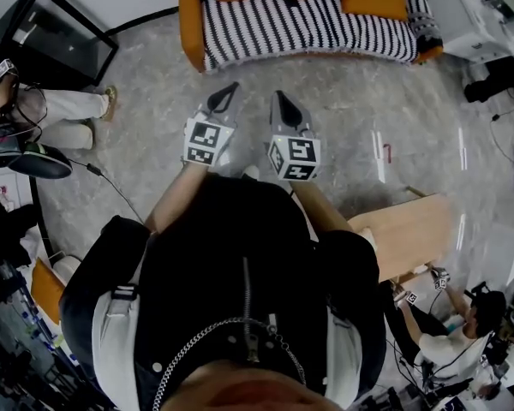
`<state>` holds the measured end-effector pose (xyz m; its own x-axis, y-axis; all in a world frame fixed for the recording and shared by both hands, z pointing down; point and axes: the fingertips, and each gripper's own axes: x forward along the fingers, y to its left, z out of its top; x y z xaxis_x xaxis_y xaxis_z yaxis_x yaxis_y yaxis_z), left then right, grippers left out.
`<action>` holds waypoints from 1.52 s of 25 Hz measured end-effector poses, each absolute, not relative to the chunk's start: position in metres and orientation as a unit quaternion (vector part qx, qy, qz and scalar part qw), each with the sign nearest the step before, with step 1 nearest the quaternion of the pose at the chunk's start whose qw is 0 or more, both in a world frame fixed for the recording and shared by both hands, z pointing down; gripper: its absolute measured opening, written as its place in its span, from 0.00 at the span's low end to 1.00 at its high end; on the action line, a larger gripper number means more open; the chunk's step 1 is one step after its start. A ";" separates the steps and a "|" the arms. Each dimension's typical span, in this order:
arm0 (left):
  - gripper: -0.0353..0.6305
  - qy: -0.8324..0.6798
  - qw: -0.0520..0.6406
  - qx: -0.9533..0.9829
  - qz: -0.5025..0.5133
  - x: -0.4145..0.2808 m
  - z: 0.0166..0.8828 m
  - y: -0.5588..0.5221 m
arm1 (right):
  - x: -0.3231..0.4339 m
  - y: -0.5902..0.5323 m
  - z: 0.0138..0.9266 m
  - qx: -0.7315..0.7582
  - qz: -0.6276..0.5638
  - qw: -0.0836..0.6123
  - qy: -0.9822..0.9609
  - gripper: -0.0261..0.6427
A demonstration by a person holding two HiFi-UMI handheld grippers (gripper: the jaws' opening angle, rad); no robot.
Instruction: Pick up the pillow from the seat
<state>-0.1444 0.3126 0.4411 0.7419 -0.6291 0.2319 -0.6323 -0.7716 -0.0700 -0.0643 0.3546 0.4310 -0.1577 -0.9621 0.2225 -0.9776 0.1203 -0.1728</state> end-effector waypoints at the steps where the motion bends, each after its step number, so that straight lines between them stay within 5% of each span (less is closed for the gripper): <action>1: 0.07 -0.337 0.008 0.933 0.123 -0.140 0.441 0.313 | -0.059 0.355 0.432 0.648 0.142 0.028 -0.748 0.04; 19: 0.07 -0.339 0.017 0.933 0.124 -0.108 0.454 0.278 | -0.012 0.324 0.450 0.661 0.156 0.017 -0.733 0.04; 38: 0.07 -0.376 0.065 0.919 0.097 -0.048 0.462 0.105 | 0.053 0.142 0.442 0.641 0.159 0.061 -0.749 0.04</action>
